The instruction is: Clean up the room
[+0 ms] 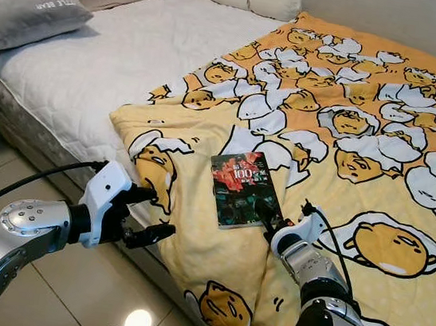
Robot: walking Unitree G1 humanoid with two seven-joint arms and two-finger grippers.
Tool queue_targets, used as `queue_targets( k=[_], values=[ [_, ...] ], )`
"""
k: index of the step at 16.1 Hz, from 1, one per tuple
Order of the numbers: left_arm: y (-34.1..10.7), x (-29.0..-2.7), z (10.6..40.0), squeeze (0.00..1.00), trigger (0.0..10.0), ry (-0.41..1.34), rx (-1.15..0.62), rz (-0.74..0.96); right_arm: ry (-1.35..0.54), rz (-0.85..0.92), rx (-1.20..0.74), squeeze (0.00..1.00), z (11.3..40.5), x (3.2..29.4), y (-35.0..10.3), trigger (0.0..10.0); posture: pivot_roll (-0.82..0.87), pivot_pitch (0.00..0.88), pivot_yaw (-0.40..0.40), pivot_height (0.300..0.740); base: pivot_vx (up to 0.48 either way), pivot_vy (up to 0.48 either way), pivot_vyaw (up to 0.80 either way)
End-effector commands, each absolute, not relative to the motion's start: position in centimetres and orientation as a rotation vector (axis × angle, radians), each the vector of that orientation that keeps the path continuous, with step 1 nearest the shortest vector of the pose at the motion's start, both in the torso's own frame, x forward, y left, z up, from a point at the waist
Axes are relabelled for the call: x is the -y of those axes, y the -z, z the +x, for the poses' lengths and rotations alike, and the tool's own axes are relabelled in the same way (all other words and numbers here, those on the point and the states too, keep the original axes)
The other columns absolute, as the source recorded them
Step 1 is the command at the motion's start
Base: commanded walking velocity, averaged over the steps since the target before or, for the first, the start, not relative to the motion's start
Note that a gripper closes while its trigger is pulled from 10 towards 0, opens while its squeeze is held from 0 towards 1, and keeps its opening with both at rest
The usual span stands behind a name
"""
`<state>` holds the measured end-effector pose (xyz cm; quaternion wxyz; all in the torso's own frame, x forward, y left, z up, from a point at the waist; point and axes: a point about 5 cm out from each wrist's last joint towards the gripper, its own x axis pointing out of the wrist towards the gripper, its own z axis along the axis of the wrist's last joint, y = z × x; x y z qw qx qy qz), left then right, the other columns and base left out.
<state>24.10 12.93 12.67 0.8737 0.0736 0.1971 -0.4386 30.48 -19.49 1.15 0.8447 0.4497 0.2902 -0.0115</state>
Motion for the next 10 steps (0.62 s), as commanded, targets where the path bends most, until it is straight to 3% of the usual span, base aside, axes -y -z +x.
queue_targets(
  k=[1,10],
  values=[
    [-12.9,-12.8,24.0,1.0,10.0,0.923,-0.404,0.16,-0.018,1.011,-0.559,0.0,31.3,18.9,-2.1,10.0,0.1,0.0,0.057,0.74,0.0,0.0,0.0],
    [-12.9,-12.9,24.2,1.0,10.0,0.91,-0.403,0.168,-0.169,0.97,-0.502,0.0,32.1,19.3,-3.7,10.0,0.1,0.0,0.049,0.74,0.0,0.0,0.0]
  ],
)
